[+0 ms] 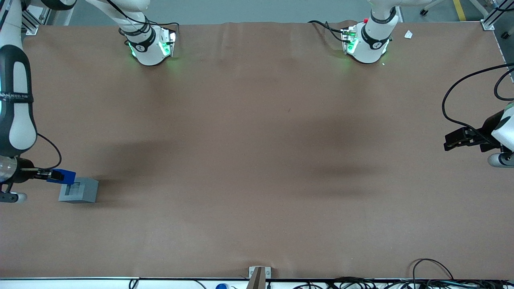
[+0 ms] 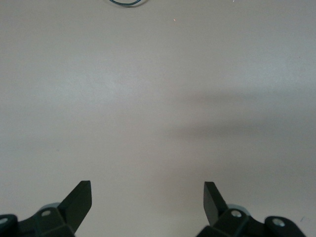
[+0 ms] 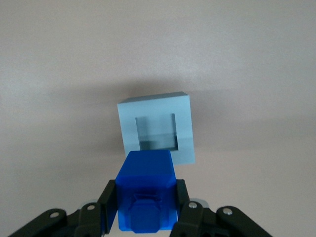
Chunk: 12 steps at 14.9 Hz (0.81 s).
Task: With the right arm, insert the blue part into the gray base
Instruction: 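Lower the blue block into the gray base opening with the right gripper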
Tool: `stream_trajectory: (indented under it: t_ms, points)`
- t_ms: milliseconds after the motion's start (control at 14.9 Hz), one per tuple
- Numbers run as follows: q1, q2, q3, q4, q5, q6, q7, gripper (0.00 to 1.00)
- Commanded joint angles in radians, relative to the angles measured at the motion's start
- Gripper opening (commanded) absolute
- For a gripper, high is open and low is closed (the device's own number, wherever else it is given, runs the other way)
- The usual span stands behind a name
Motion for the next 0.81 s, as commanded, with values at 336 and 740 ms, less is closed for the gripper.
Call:
stream_trajectory:
  t_ms: [336, 740]
  points:
    - [-0.012, 0.087, 0.014, 0.13, 0.013, -0.017, -0.019, 0.03]
    - [-0.014, 0.1, 0.013, 0.133, 0.011, -0.012, -0.042, 0.03]
